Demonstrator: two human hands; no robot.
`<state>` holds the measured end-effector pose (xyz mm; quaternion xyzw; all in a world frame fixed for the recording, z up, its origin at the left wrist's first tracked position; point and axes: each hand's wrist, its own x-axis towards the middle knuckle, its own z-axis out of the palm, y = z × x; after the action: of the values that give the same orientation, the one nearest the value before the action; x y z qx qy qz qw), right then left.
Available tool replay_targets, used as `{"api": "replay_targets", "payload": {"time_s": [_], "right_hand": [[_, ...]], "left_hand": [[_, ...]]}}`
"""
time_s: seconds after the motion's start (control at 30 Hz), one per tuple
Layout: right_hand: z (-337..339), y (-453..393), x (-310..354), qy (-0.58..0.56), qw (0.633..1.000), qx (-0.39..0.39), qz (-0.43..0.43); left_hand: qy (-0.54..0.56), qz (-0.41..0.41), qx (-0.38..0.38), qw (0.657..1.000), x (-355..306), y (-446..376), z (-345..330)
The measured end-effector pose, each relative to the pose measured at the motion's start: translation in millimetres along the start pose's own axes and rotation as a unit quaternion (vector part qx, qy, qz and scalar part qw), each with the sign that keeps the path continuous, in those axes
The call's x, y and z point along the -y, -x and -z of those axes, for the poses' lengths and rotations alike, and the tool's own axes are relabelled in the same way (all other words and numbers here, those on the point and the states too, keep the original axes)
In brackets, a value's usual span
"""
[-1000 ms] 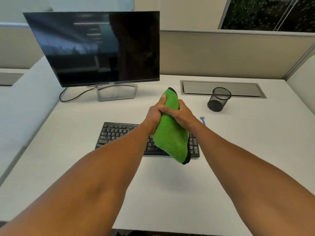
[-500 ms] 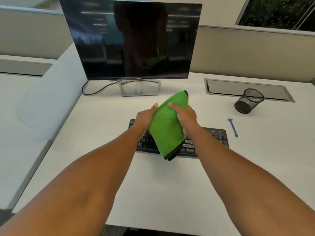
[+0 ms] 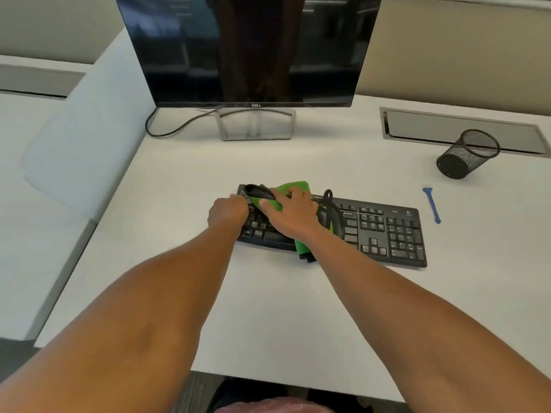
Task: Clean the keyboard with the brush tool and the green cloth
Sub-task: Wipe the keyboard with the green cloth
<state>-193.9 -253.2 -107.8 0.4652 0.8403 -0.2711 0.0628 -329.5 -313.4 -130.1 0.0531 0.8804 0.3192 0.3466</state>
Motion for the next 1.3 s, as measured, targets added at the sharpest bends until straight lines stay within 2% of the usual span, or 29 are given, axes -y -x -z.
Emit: {"api": "replay_targets", "payload": {"time_s": [0.1, 0.2, 0.27, 0.4, 0.5, 0.6, 0.77, 0.87, 1.03, 1.1, 1.2, 1.3], "right_hand": [[1.6, -4.0, -8.1, 0.018, 0.999, 0.02, 0.038], [10.8, -7.8, -16.1, -0.073, 0.996, -0.012, 0.042], [11.9, -8.7, -17.2, -0.088, 0.995, -0.041, 0.033], [-1.1, -0.2, -17.6, 0.014, 0.992, -0.122, 0.028], [-8.4, 2.4, -18.9, 0.092, 0.986, -0.141, -0.004], [-9.8, 1.7, -16.7, 0.101, 0.984, -0.144, -0.024], [-20.6, 4.2, -2.4, 0.076, 0.967, -0.234, -0.062], [-23.5, 1.5, 16.1, 0.031, 0.969, -0.233, -0.075], [-31.7, -8.5, 53.0, -0.02, 0.981, -0.186, 0.054], [-32.1, -10.0, 58.1, -0.03, 0.981, -0.175, 0.073], [-23.5, -10.3, 43.2, -0.02, 0.98, -0.195, 0.047], [-8.6, -13.8, 7.5, -0.02, 0.976, -0.216, -0.032]], "left_hand": [[0.024, 0.007, 0.03, 0.999, -2.6, 0.5, 3.4], [0.051, 0.022, 0.059, 0.997, -3.5, -6.8, 4.5], [0.055, 0.02, 0.082, 0.995, -4.3, -8.9, 5.6], [0.073, 0.017, 0.091, 0.993, 0.9, -5.5, 7.8], [0.088, 0.01, 0.078, 0.993, 3.8, -5.4, 6.5], [0.106, 0.016, 0.066, 0.992, 9.5, -6.2, 7.5], [0.111, -0.014, 0.091, 0.99, 28.3, -16.6, 3.7], [0.139, -0.035, 0.085, 0.986, 35.1, -16.6, 2.0], [0.17, -0.041, 0.088, 0.981, 37.0, -16.9, 4.4], [0.18, -0.038, 0.082, 0.979, 37.0, -15.1, 4.6], [0.192, -0.04, 0.066, 0.978, 34.6, -16.7, 1.8], [0.193, -0.021, 0.052, 0.98, 32.4, -17.0, -0.5]]}}
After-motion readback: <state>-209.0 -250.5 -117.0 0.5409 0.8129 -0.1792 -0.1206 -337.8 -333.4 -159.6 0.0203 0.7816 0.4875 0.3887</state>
